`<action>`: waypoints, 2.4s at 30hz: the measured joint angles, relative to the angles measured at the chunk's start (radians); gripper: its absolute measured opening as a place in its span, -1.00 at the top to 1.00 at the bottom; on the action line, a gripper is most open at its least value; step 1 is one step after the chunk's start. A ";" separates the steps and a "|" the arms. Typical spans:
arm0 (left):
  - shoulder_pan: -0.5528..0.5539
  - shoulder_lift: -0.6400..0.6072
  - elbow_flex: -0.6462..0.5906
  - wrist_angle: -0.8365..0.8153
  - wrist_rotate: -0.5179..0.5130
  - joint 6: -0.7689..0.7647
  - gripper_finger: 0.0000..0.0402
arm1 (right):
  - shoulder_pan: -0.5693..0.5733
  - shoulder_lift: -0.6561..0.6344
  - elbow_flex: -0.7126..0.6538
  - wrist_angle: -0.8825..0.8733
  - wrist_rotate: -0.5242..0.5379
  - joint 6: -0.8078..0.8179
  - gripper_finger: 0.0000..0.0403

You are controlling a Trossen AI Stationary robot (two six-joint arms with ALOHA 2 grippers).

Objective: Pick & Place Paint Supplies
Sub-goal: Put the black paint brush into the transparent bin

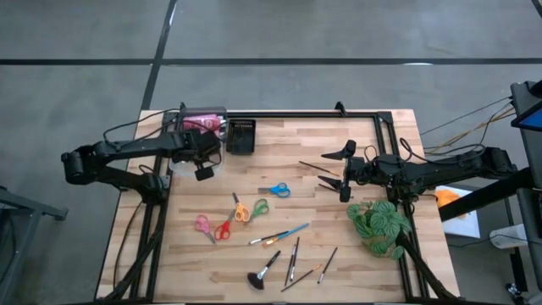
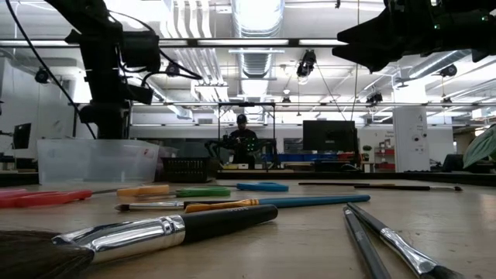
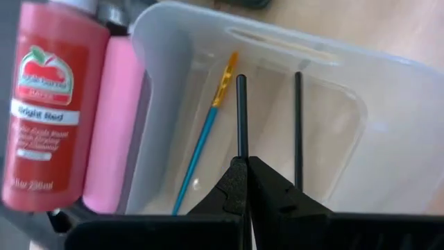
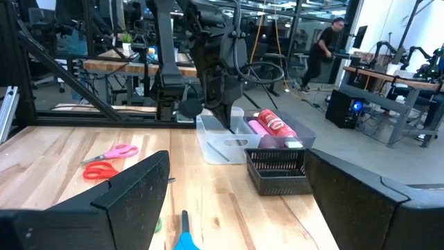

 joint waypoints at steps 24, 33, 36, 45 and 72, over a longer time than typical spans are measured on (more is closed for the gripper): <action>0.032 0.000 -0.021 0.084 0.098 0.193 0.98 | 0.000 0.000 0.000 0.000 0.000 0.000 -0.64; 0.044 0.000 -0.021 0.085 0.097 0.193 0.80 | 0.000 0.000 0.000 0.000 0.000 0.000 -0.64; 0.045 0.000 -0.021 0.085 0.097 0.193 0.69 | 0.000 0.000 0.000 0.000 0.000 0.000 -0.64; 0.047 0.000 -0.021 0.085 0.095 0.192 0.60 | 0.000 -0.001 0.000 0.000 0.000 0.000 -0.64; -0.401 0.000 0.242 0.162 0.144 -0.253 0.59 | 0.000 -0.001 0.000 0.000 0.000 0.000 -0.64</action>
